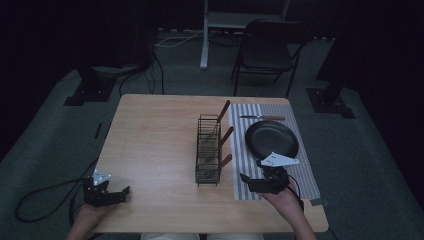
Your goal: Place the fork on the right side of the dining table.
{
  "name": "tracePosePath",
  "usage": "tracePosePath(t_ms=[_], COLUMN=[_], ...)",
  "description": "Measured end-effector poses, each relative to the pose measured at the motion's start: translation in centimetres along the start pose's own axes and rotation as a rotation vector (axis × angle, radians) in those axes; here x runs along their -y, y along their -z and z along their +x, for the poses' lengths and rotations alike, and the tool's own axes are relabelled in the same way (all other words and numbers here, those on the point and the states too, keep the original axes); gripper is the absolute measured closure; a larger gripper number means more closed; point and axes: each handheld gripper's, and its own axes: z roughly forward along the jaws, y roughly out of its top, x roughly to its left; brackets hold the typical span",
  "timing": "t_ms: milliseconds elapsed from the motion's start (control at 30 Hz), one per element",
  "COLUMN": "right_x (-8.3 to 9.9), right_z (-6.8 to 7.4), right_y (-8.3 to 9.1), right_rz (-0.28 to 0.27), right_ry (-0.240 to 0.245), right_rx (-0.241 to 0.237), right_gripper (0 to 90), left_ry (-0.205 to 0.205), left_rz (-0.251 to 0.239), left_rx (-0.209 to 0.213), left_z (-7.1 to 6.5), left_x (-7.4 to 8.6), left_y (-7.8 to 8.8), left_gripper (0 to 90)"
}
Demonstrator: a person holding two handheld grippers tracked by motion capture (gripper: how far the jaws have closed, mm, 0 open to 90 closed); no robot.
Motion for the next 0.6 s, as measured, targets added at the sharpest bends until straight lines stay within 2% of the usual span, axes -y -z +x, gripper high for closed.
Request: tracePosePath(t_ms=[600], right_x=[-2.2], right_z=[-1.1], right_y=[-0.8], right_rz=[-0.018], right_ry=[0.000], right_rx=[0.013], right_gripper=[22.7], left_ry=[0.000], left_rz=[0.000], left_rx=[0.000], left_z=[0.0], left_x=[0.0], left_y=[0.0], left_gripper=[0.0])
